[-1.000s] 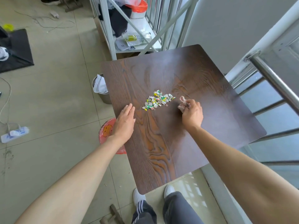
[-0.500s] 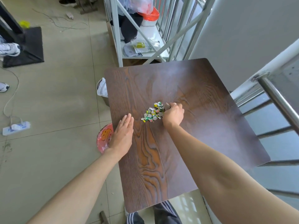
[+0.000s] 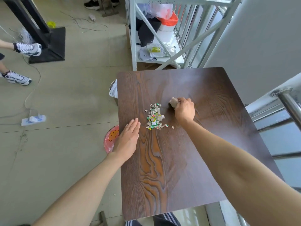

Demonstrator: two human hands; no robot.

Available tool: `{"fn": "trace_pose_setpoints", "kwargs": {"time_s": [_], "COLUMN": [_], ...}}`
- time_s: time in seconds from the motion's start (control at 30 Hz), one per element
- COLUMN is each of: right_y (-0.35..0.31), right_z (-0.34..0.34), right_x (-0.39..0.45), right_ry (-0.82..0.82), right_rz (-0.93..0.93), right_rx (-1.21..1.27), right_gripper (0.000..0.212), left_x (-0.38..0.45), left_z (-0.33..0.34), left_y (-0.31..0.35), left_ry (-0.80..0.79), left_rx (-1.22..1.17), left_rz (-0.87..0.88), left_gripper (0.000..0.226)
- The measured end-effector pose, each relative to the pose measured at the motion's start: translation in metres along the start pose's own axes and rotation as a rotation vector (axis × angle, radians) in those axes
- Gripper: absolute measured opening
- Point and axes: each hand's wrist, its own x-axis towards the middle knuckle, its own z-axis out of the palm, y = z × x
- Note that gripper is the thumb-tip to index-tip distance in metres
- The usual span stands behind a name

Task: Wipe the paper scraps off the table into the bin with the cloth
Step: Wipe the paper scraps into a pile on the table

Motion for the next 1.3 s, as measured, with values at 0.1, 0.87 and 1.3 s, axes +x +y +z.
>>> {"fn": "trace_pose_setpoints", "kwargs": {"time_s": [0.1, 0.87, 1.3], "right_y": [0.004, 0.001, -0.038], "right_z": [0.003, 0.006, 0.028], "right_x": [0.008, -0.002, 0.015], "right_ry": [-0.106, -0.187, -0.038], "right_rz": [-0.047, -0.303, -0.179], "right_rx": [-0.213, -0.495, -0.276], "right_gripper": [0.047, 0.035, 0.021], "left_x": [0.001, 0.004, 0.002], "left_z": [0.0, 0.002, 0.004], "left_y": [0.0, -0.008, -0.005], "left_ry": [0.016, -0.038, 0.007], "left_rx": [-0.001, -0.03, -0.032], "left_rz": [0.003, 0.013, -0.002], "left_gripper": [0.054, 0.055, 0.056]}}
